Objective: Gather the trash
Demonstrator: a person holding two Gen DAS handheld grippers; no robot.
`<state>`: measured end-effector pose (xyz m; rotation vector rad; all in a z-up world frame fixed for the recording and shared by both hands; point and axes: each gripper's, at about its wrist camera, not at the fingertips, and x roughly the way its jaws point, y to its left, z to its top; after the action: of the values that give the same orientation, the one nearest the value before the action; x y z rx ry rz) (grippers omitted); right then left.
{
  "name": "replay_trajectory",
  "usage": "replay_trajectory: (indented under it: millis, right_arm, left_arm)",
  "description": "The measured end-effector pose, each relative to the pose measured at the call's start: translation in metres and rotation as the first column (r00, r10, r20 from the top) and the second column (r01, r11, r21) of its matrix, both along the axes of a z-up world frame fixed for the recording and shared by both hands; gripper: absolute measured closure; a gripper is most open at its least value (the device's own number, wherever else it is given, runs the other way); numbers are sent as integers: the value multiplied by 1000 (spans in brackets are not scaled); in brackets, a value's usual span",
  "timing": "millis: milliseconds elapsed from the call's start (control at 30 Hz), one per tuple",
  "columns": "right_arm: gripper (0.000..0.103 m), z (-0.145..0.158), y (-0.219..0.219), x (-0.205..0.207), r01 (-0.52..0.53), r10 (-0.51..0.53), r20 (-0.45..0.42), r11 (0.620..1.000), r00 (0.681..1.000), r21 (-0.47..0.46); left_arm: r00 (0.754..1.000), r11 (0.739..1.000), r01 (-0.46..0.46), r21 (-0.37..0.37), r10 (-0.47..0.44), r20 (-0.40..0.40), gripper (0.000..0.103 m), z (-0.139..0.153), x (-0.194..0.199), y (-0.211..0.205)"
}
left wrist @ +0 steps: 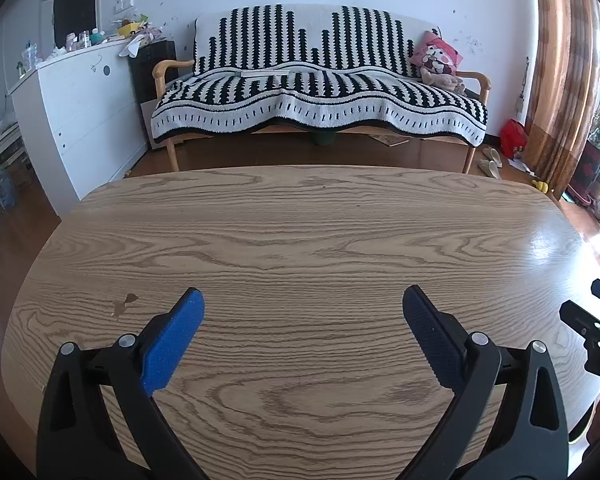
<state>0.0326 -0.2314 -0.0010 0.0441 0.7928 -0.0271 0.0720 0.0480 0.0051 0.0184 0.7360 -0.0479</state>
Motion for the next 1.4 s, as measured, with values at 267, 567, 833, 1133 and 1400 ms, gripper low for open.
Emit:
replay_trajectory:
  millis: [267, 567, 833, 1133, 1400]
  right_arm:
    - [11, 0, -1, -1, 1, -1, 0, 1000, 1000, -1]
    - [11, 0, 0, -1, 1, -1, 0, 1000, 1000, -1]
    - [11, 0, 0, -1, 1, -1, 0, 1000, 1000, -2]
    - [11, 0, -1, -1, 0, 0, -1, 1000, 1000, -2]
    - [11, 1, -2, -2, -1, 1, -1, 1000, 1000, -3]
  left_arm:
    - [1000, 1000, -1, 0, 1, -2, 7, 0, 0, -1]
    - [1000, 1000, 2, 1, -2, -11, 7, -1, 4, 2]
    - [1000, 1000, 3, 6, -3, -7, 7, -2, 4, 3]
    - [1000, 1000, 2, 13, -1, -3, 7, -2, 8, 6]
    - [1000, 1000, 8, 26, -8, 4, 7, 2, 7, 6]
